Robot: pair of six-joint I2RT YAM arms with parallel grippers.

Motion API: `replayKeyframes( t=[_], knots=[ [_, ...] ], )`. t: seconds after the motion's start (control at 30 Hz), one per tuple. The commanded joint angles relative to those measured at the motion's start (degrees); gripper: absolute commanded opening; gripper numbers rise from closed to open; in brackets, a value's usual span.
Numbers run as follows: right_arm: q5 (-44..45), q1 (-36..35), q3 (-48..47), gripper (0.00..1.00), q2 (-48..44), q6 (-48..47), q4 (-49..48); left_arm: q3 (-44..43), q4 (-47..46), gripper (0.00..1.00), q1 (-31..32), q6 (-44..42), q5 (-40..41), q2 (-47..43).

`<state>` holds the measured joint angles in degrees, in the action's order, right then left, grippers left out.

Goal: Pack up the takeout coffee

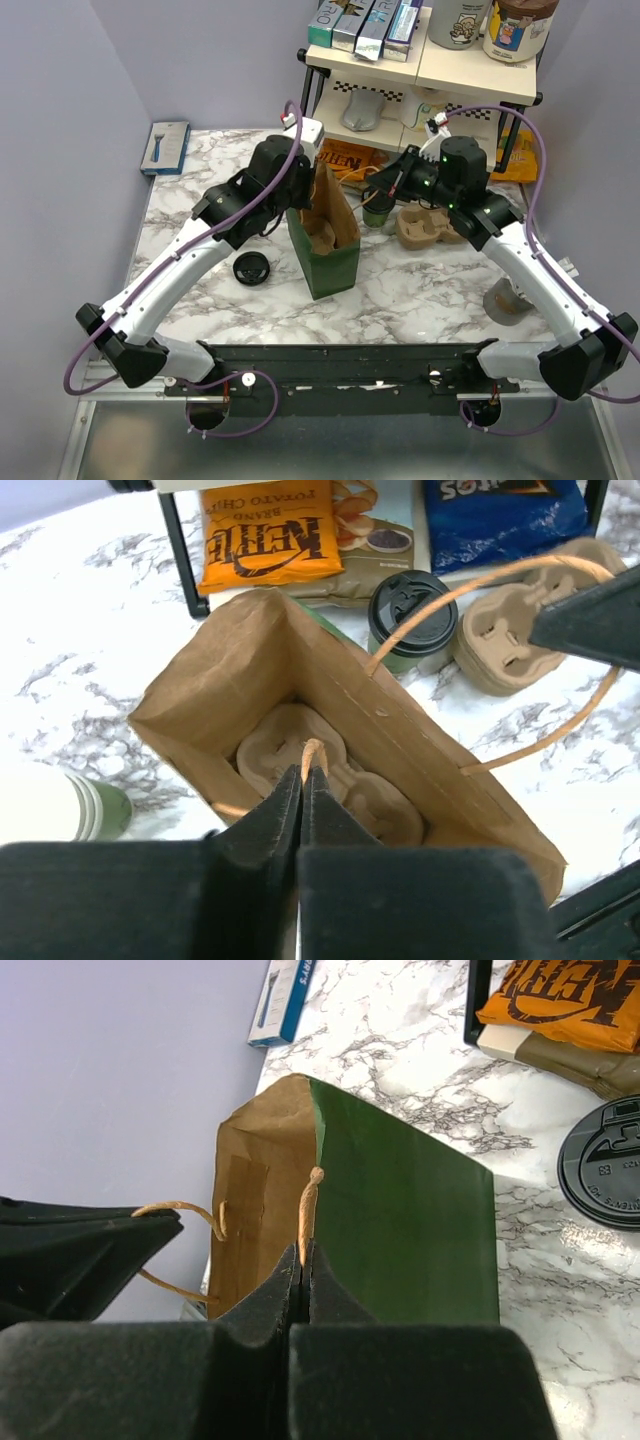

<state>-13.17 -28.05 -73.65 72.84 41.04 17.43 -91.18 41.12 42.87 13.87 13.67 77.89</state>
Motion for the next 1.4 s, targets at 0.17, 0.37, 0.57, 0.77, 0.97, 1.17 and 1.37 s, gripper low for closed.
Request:
replayKeyframes(
  t=[0.17,0.37,0.57,0.77,0.97,1.17,1.37],
  knots=[
    [7.0,-0.1,4.4,0.01,-3.7,-2.0,0.2,9.1,3.3,0.00,-2.3,24.0,16.7,-8.5],
    [7.6,0.0,7.5,0.01,-3.9,-3.0,0.6,27.7,-5.9,0.00,-11.0,40.8,10.7,-22.7],
    [7.7,0.4,9.0,0.01,-3.2,-2.9,0.9,34.0,-5.4,0.00,-13.3,45.9,11.6,-30.1],
    [8.8,0.5,11.5,0.01,-2.3,-2.8,1.0,37.6,-6.8,0.00,-15.0,47.7,7.4,-27.7],
    [9.8,0.5,12.7,0.01,0.5,-2.5,1.7,38.7,-7.7,0.00,-17.6,46.2,0.8,-23.1],
    [9.5,0.5,12.7,0.01,2.2,-3.1,1.8,41.7,-11.7,0.00,-18.3,46.0,-7.2,-20.1],
    [5.9,0.5,11.2,0.13,3.2,-6.0,2.0,38.8,-12.0,0.00,-18.4,43.6,-7.7,-19.0]
  ],
)
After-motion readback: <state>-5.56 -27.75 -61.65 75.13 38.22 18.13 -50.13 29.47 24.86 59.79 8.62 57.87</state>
